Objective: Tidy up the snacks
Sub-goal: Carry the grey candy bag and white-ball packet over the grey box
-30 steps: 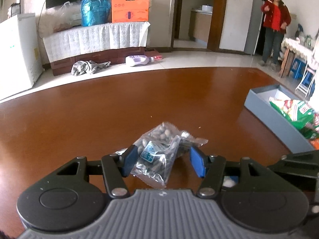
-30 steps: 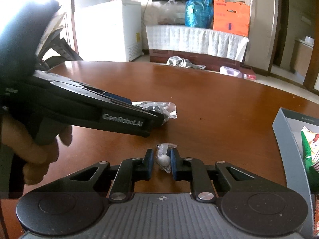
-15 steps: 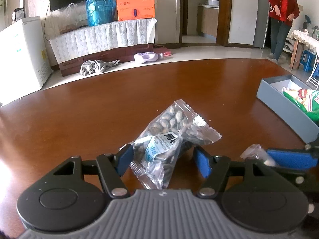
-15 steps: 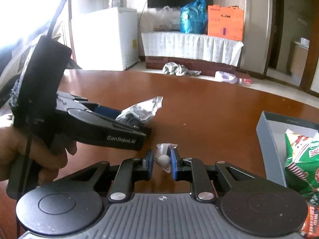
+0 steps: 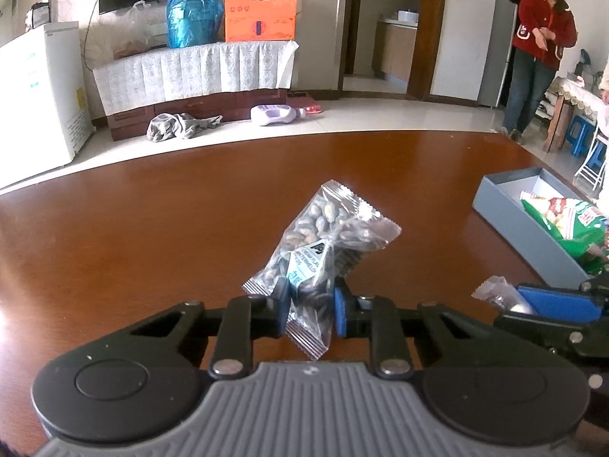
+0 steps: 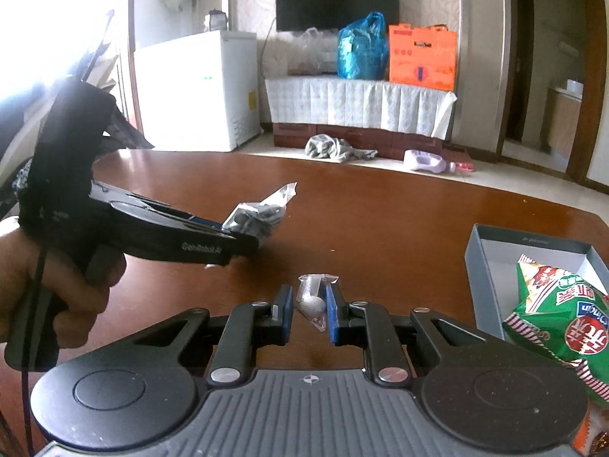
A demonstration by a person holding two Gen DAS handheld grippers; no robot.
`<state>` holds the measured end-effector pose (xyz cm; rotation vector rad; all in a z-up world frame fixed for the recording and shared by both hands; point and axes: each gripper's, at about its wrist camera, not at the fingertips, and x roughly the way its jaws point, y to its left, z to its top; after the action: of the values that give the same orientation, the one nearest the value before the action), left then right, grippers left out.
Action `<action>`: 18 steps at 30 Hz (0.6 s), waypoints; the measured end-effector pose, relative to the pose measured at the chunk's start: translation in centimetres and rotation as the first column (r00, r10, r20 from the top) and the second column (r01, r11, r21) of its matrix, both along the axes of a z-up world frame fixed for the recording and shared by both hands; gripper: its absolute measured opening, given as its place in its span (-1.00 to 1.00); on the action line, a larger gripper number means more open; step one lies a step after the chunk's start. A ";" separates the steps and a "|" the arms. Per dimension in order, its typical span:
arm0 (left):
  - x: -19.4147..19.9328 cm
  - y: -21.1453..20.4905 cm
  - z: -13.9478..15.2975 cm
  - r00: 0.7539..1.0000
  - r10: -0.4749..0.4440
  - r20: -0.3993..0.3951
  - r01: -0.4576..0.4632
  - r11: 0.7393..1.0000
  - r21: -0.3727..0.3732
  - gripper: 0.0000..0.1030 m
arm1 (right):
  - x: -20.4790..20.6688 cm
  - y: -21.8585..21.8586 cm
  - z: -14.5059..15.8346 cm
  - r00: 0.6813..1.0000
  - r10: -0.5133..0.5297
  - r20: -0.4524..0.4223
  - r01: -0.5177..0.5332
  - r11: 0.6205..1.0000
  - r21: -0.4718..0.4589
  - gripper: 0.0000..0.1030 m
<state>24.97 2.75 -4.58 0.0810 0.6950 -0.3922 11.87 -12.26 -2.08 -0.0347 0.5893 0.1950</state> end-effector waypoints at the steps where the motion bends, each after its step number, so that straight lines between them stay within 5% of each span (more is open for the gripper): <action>1: -0.1 -0.2 0.1 1.000 -0.005 0.002 0.005 1.000 0.003 -0.62 | -0.1 0.0 0.1 1.000 -0.002 0.002 0.002 1.000 0.002 -0.61; 18: -3.7 -2.4 2.4 0.998 -0.029 0.062 0.030 0.999 -0.014 -0.67 | -2.4 -1.5 1.5 0.998 -0.029 0.062 0.026 0.999 0.048 -0.61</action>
<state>21.27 0.39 -2.20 0.0893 0.6309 -0.4212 9.43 -13.73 -0.59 0.0125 0.5222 0.1803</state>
